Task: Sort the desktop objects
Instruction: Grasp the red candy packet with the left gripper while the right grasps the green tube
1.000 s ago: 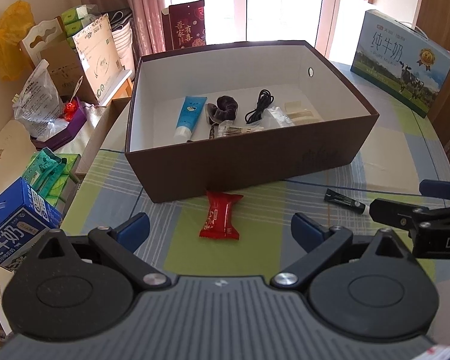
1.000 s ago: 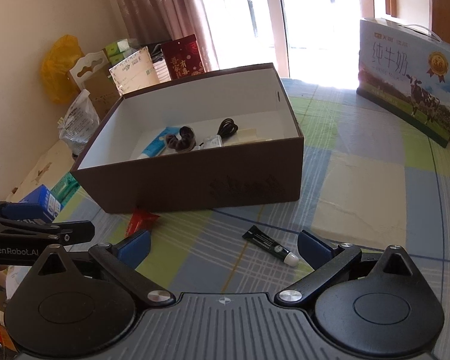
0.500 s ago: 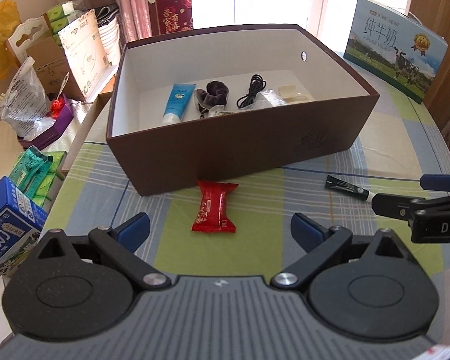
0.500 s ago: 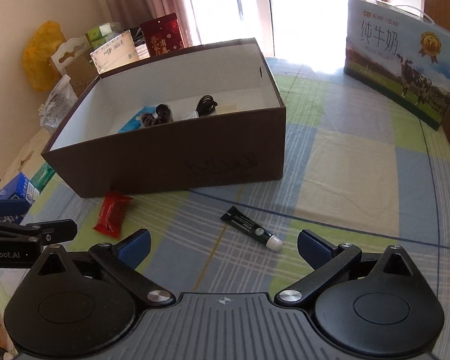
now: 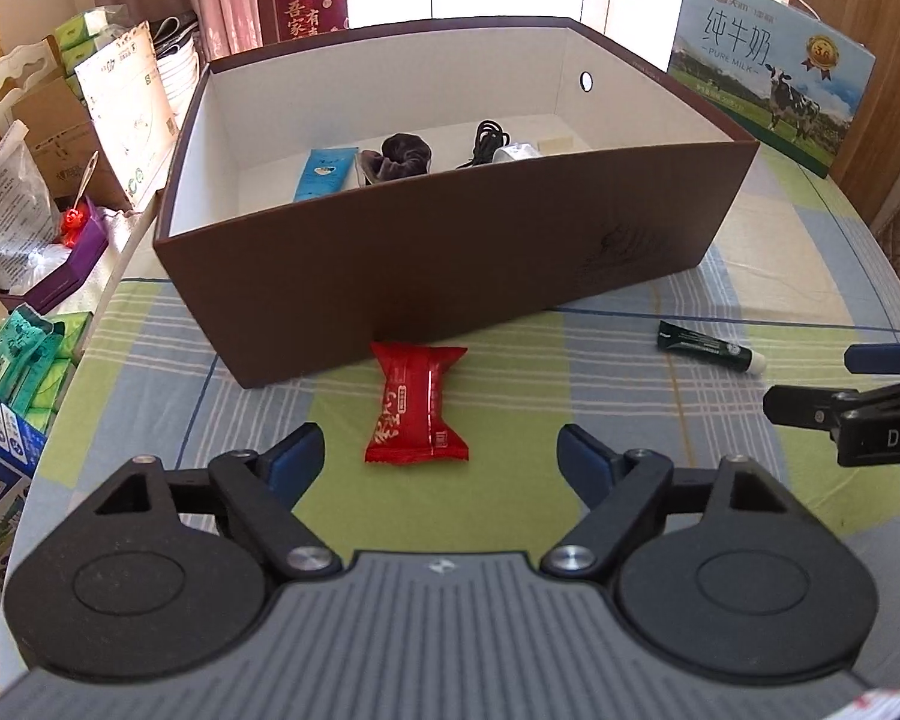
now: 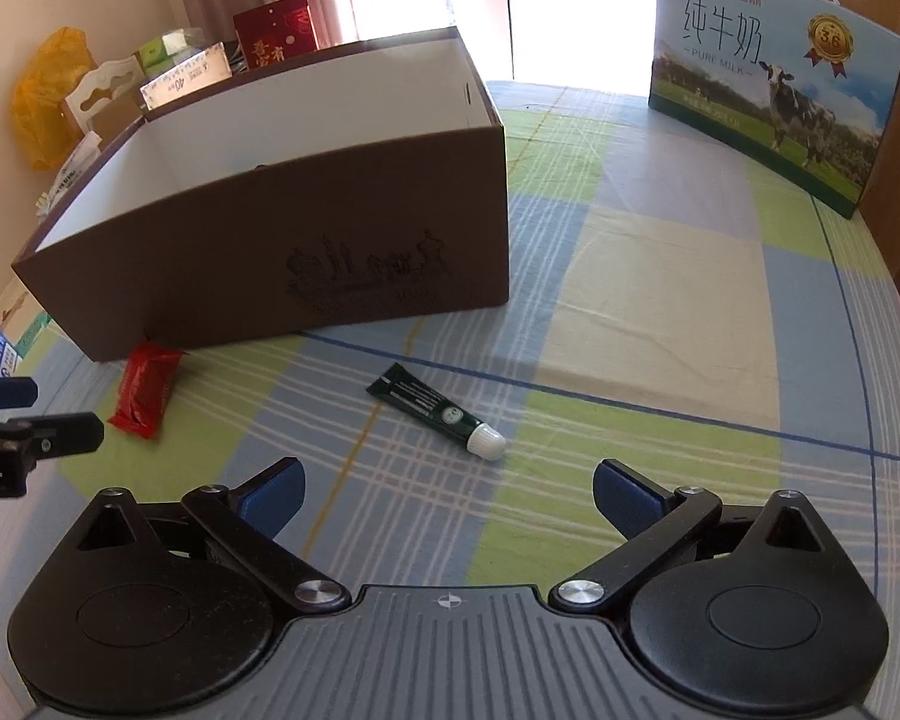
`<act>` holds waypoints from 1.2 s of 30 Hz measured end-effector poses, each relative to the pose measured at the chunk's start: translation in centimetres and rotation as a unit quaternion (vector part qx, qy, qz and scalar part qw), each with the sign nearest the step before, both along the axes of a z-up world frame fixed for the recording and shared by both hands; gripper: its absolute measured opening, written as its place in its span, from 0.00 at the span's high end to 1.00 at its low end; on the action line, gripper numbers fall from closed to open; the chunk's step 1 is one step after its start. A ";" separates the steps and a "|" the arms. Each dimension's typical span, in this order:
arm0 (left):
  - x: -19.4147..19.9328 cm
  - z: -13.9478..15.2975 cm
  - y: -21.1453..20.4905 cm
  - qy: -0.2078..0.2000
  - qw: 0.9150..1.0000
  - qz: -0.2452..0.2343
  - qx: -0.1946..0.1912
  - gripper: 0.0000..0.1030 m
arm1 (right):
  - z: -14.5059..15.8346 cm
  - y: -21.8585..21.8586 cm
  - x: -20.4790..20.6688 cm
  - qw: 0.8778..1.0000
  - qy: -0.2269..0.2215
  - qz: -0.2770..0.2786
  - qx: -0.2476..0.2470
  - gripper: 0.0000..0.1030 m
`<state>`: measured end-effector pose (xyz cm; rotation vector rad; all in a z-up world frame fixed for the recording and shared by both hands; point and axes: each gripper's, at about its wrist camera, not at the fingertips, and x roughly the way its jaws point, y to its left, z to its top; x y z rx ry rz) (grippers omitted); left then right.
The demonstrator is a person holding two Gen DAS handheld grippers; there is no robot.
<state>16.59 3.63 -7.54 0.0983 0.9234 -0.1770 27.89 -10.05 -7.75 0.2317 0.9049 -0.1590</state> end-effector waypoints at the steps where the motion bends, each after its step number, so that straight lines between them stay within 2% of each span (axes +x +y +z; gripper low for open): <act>1: 0.2 -0.2 0.0 0.001 1.000 -0.003 0.000 0.24 | -0.2 0.0 0.1 1.000 0.001 0.001 0.002 0.08; 9: 1.9 -1.9 -0.2 0.004 1.000 -0.018 0.013 0.32 | -1.3 -0.3 1.0 1.000 0.001 0.014 0.013 0.25; 15: 3.8 -3.2 -0.1 0.011 1.000 -0.020 0.010 0.44 | -1.6 -0.8 1.8 1.000 -0.005 0.016 0.015 0.30; 19: 4.7 -3.7 -0.2 0.012 1.000 -0.021 0.013 0.48 | -1.7 -1.1 2.3 1.000 -0.007 0.019 0.013 0.33; 22: 5.2 -4.1 -0.2 0.014 1.000 -0.023 0.013 0.61 | -2.0 -1.3 2.6 1.000 -0.009 0.025 0.014 0.35; 24: 5.4 -4.5 -0.3 0.018 1.000 -0.023 0.013 0.77 | -2.1 -1.3 2.9 0.999 -0.009 0.032 0.010 0.38; 31: 4.8 -4.7 0.8 0.019 1.000 -0.009 0.012 0.78 | -2.9 -1.1 4.0 0.998 -0.013 0.067 -0.016 0.45; 36: 4.1 -4.5 2.1 0.024 1.000 0.007 0.013 0.78 | -3.6 -1.3 4.7 0.997 -0.007 0.080 -0.017 0.55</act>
